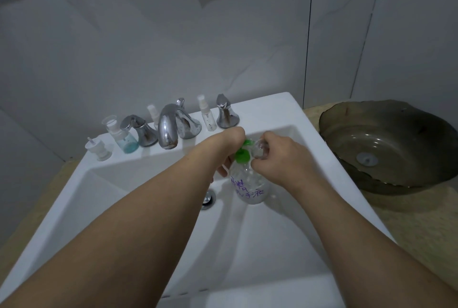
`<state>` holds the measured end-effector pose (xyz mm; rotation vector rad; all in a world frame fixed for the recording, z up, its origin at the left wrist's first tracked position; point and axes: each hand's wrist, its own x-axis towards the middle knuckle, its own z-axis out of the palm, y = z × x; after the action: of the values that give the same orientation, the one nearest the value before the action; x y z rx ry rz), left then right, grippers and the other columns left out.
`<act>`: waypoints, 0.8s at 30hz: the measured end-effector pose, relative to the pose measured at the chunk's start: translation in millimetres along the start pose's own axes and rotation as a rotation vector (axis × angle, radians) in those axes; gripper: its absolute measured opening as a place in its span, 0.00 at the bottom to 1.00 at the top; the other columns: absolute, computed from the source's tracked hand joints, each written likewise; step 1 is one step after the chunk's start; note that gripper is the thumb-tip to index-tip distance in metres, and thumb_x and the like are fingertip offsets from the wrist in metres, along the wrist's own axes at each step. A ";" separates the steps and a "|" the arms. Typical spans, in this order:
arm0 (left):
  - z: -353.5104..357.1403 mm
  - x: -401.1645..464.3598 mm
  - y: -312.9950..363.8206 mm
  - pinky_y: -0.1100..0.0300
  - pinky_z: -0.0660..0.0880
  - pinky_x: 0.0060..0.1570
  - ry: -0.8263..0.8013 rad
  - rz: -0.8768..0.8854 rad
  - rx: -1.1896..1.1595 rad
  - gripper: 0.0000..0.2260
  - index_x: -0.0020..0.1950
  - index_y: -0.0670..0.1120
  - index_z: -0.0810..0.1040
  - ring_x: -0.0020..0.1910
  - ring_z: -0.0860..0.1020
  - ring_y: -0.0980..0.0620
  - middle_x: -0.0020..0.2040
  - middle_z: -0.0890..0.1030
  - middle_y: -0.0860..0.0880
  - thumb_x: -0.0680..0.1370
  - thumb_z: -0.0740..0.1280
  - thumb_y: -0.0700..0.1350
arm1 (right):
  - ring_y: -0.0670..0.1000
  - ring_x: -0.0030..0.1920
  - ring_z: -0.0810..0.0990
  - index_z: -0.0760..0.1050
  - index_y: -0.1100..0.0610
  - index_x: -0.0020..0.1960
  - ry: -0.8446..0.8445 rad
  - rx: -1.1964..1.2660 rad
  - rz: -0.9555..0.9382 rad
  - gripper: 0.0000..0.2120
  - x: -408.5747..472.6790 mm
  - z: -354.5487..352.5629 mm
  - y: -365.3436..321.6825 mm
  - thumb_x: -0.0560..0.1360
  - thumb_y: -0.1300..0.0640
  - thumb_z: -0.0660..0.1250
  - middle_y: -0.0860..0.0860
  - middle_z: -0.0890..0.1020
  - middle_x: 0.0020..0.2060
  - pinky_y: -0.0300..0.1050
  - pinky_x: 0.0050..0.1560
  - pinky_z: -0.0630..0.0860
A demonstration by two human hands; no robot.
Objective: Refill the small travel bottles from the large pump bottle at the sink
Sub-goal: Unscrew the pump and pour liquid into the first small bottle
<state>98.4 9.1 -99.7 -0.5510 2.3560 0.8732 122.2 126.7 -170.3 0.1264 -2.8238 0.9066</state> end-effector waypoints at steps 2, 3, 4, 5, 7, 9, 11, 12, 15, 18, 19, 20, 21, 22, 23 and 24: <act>4.3 0.9 0.6 0.54 0.68 0.32 0.006 0.019 -0.037 0.18 0.52 0.38 0.74 0.42 0.76 0.41 0.47 0.78 0.40 0.79 0.49 0.46 | 0.56 0.46 0.78 0.67 0.49 0.45 -0.005 -0.004 0.002 0.12 0.1 -0.1 0.9 0.68 0.47 0.68 0.48 0.78 0.43 0.44 0.41 0.67; 6.5 1.9 1.2 0.54 0.66 0.29 0.015 0.024 -0.047 0.16 0.53 0.38 0.73 0.41 0.76 0.41 0.49 0.77 0.39 0.79 0.49 0.44 | 0.55 0.45 0.77 0.68 0.50 0.45 -0.012 -0.005 0.005 0.12 0.3 -0.2 1.3 0.68 0.47 0.68 0.47 0.77 0.42 0.44 0.41 0.67; 9.4 4.4 1.6 0.54 0.66 0.27 0.027 0.025 -0.054 0.15 0.54 0.38 0.73 0.44 0.77 0.40 0.52 0.77 0.38 0.80 0.49 0.43 | 0.54 0.43 0.75 0.68 0.50 0.45 -0.024 -0.014 0.010 0.12 0.9 0.2 2.4 0.68 0.47 0.68 0.45 0.75 0.40 0.44 0.41 0.67; 12.2 6.9 1.6 0.53 0.66 0.26 0.040 0.022 -0.057 0.15 0.55 0.38 0.73 0.48 0.78 0.38 0.56 0.77 0.37 0.80 0.49 0.42 | 0.53 0.42 0.73 0.67 0.49 0.45 -0.037 -0.030 0.015 0.12 1.0 1.0 3.4 0.67 0.47 0.68 0.45 0.74 0.40 0.43 0.41 0.66; 14.9 10.6 2.9 0.51 0.67 0.25 0.055 0.008 -0.056 0.16 0.58 0.36 0.73 0.54 0.78 0.33 0.60 0.75 0.35 0.80 0.50 0.41 | 0.51 0.42 0.71 0.67 0.48 0.46 -0.044 -0.060 0.021 0.13 2.3 2.6 5.1 0.67 0.47 0.68 0.46 0.74 0.41 0.42 0.41 0.65; 14.7 11.8 3.6 0.50 0.67 0.24 0.047 -0.004 -0.059 0.17 0.61 0.36 0.73 0.55 0.77 0.32 0.61 0.74 0.34 0.80 0.50 0.40 | 0.52 0.42 0.73 0.67 0.48 0.46 -0.041 -0.064 0.024 0.13 3.4 3.5 5.2 0.67 0.47 0.69 0.46 0.75 0.42 0.42 0.41 0.65; 13.5 10.0 3.5 0.50 0.67 0.25 0.035 -0.006 -0.064 0.17 0.62 0.36 0.73 0.55 0.77 0.31 0.62 0.74 0.34 0.80 0.50 0.40 | 0.52 0.43 0.73 0.68 0.48 0.46 -0.040 -0.053 0.029 0.13 3.6 3.2 4.9 0.67 0.48 0.68 0.45 0.75 0.42 0.43 0.41 0.66; 13.1 9.3 3.1 0.50 0.67 0.26 0.032 0.001 -0.064 0.17 0.62 0.36 0.73 0.55 0.77 0.31 0.62 0.74 0.34 0.80 0.50 0.40 | 0.51 0.42 0.73 0.68 0.47 0.46 -0.042 -0.052 0.027 0.13 3.5 3.2 4.7 0.66 0.48 0.69 0.45 0.75 0.42 0.43 0.41 0.66; 12.5 9.2 0.5 0.51 0.67 0.27 0.026 0.020 -0.056 0.18 0.61 0.37 0.74 0.55 0.77 0.32 0.61 0.75 0.34 0.79 0.50 0.40 | 0.52 0.44 0.75 0.68 0.47 0.47 -0.038 -0.068 0.024 0.13 2.5 3.4 4.4 0.66 0.47 0.69 0.45 0.75 0.42 0.42 0.41 0.65; 9.6 10.1 -2.0 0.53 0.68 0.30 0.015 0.030 -0.070 0.19 0.60 0.38 0.75 0.55 0.77 0.35 0.59 0.77 0.37 0.79 0.50 0.44 | 0.52 0.45 0.75 0.67 0.47 0.46 -0.030 -0.067 0.025 0.13 2.6 2.9 2.8 0.67 0.47 0.68 0.45 0.75 0.42 0.42 0.41 0.65; 7.5 9.9 -3.0 0.52 0.70 0.34 0.004 0.034 -0.069 0.19 0.59 0.39 0.75 0.53 0.77 0.36 0.57 0.78 0.38 0.78 0.51 0.46 | 0.53 0.45 0.76 0.68 0.47 0.46 -0.020 -0.057 0.021 0.12 2.5 2.8 2.1 0.67 0.47 0.68 0.45 0.75 0.42 0.43 0.41 0.66; 4.7 8.6 -4.0 0.50 0.73 0.41 -0.003 0.032 -0.068 0.20 0.56 0.39 0.76 0.52 0.78 0.37 0.54 0.79 0.39 0.77 0.51 0.48 | 0.53 0.46 0.77 0.68 0.48 0.46 -0.006 -0.043 0.017 0.12 2.4 2.7 1.4 0.67 0.47 0.68 0.45 0.76 0.41 0.43 0.41 0.67; 2.0 7.5 -4.7 0.47 0.74 0.48 -0.002 0.030 -0.063 0.20 0.53 0.40 0.77 0.50 0.79 0.38 0.52 0.80 0.40 0.75 0.52 0.50 | 0.53 0.46 0.77 0.68 0.48 0.46 0.007 -0.033 0.013 0.12 2.3 2.4 0.9 0.67 0.48 0.68 0.45 0.77 0.42 0.44 0.41 0.67; -0.5 6.7 -4.9 0.44 0.73 0.53 0.002 0.031 -0.052 0.20 0.51 0.40 0.77 0.48 0.79 0.39 0.50 0.81 0.41 0.74 0.52 0.51 | 0.54 0.46 0.78 0.68 0.48 0.46 0.014 -0.030 0.011 0.12 2.1 2.0 0.4 0.67 0.48 0.68 0.46 0.78 0.42 0.44 0.41 0.68; -2.3 5.5 -4.3 0.44 0.73 0.53 0.006 0.036 -0.040 0.20 0.51 0.40 0.78 0.48 0.79 0.39 0.49 0.81 0.41 0.74 0.53 0.51 | 0.54 0.46 0.78 0.68 0.48 0.46 0.013 -0.032 0.011 0.12 1.9 2.0 0.3 0.67 0.48 0.68 0.46 0.79 0.43 0.44 0.41 0.68; -4.6 4.4 -4.2 0.46 0.74 0.50 0.012 0.040 -0.028 0.20 0.51 0.40 0.78 0.47 0.79 0.40 0.49 0.81 0.41 0.75 0.53 0.51 | 0.54 0.46 0.78 0.68 0.48 0.46 0.010 -0.035 0.010 0.13 1.7 1.8 -0.8 0.67 0.48 0.68 0.47 0.78 0.43 0.44 0.41 0.68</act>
<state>95.7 2.2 -101.5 -0.5235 2.3760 0.9247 120.4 125.0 -170.9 0.1032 -2.8322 0.8570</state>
